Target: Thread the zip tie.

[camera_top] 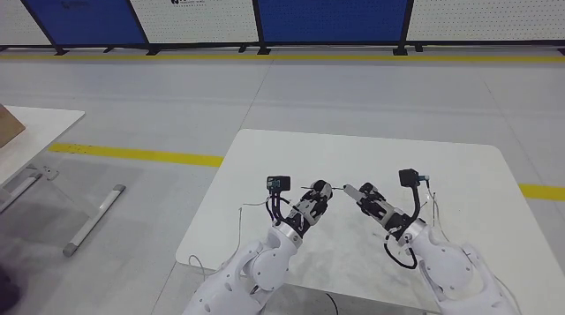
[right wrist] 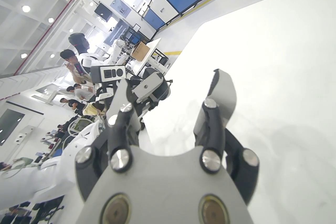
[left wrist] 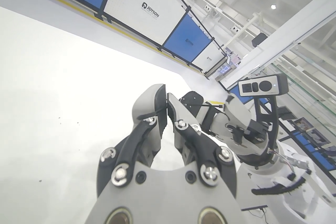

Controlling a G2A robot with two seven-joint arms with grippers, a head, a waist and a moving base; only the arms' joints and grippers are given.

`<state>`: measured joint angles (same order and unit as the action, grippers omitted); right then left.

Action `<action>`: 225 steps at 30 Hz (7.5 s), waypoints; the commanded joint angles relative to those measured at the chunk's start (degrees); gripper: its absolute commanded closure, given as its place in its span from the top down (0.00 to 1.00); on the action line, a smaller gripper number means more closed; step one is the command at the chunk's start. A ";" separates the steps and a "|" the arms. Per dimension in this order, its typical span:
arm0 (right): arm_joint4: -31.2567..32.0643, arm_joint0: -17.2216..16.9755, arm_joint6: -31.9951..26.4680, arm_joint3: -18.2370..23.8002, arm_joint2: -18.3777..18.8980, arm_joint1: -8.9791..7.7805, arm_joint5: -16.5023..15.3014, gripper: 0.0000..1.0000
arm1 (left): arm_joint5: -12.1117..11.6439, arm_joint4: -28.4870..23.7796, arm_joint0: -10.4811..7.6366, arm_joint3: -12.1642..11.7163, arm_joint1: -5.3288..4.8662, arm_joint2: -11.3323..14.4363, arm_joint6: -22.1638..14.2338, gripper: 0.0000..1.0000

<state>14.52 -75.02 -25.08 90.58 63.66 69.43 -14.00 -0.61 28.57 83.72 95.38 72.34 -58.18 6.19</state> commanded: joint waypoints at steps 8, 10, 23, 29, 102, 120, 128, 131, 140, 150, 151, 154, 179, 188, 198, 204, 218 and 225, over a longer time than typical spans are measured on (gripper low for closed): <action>0.53 -0.45 -0.48 0.09 0.35 -0.09 0.10 0.06 | 0.07 0.09 0.19 0.31 0.12 -0.15 -0.08 0.00; 0.53 -0.47 -0.50 0.09 0.38 -0.09 0.03 0.00 | -0.19 0.31 0.15 0.32 0.13 -0.13 -0.31 0.00; 0.82 0.31 -1.41 -0.45 -0.08 0.02 -0.32 0.00 | -1.28 0.37 -0.11 -0.05 0.32 -0.22 -0.21 0.00; -0.15 0.78 -1.81 -0.84 -0.02 0.09 -0.55 0.00 | -2.15 1.03 -0.32 -0.50 0.40 0.02 -0.26 0.00; 3.21 -0.69 -0.52 -0.10 1.48 -0.28 -0.78 0.00 | -2.76 4.61 2.29 2.00 0.29 -1.72 -0.28 0.10; 3.09 -0.40 -1.41 -0.71 1.21 -0.26 -1.61 0.43 | -3.20 4.22 2.44 1.96 0.39 -1.68 -0.61 0.00; 1.36 -0.38 -1.26 -0.66 1.25 -0.17 -1.81 1.00 | -0.81 -0.26 2.27 2.34 0.95 -1.94 1.87 0.00; 1.61 -0.46 -0.97 -0.58 1.46 -0.20 -1.58 1.00 | -0.31 -3.00 2.36 2.58 1.17 -2.32 2.87 0.00; 5.52 -1.29 -0.28 -1.71 3.57 -0.68 2.99 1.00 | 0.32 -15.45 3.04 4.32 1.40 -4.67 -1.40 0.00; 12.17 -1.06 0.88 -1.26 2.90 -0.87 2.40 1.00 | 0.37 -19.84 2.91 4.48 1.58 -4.76 -3.15 0.00; 13.81 -0.98 1.14 -1.26 2.62 -0.90 1.99 1.00 | 0.35 -21.78 2.91 4.69 1.62 -5.02 -3.87 0.00; 17.70 -0.60 1.15 -1.83 1.69 -0.96 0.75 1.00 | 0.29 -25.45 3.17 5.43 1.63 -6.24 -4.46 0.00; 20.38 -0.16 6.74 -4.72 -0.65 -0.51 -4.97 1.00 | -0.62 -29.81 2.84 5.58 1.72 -6.60 -6.78 0.00; 18.68 0.79 10.15 -4.65 -1.85 0.31 -2.43 0.45 | -1.15 -28.87 3.27 5.81 1.69 -6.10 -7.04 0.00; 15.90 1.61 6.52 -4.95 -2.66 0.55 -5.43 0.35 | -1.37 -27.49 3.62 5.25 1.65 -5.57 -7.04 0.00; 16.94 1.40 6.55 -3.86 -2.51 0.46 -5.48 0.37 | -1.19 -26.81 3.46 4.80 1.69 -4.93 -7.27 0.00; 19.15 1.55 6.58 -3.54 -3.13 0.55 -5.17 0.29 | -1.06 -25.55 3.78 5.54 1.62 -4.12 -7.95 0.00; 19.73 1.70 6.26 -3.51 -3.52 0.67 -5.37 0.25 | -0.88 -25.06 3.53 5.31 1.62 -3.89 -7.86 0.00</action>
<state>34.21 -73.35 -18.70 87.09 60.17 70.09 -19.32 -1.49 3.51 87.33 100.82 73.95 -62.10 -1.75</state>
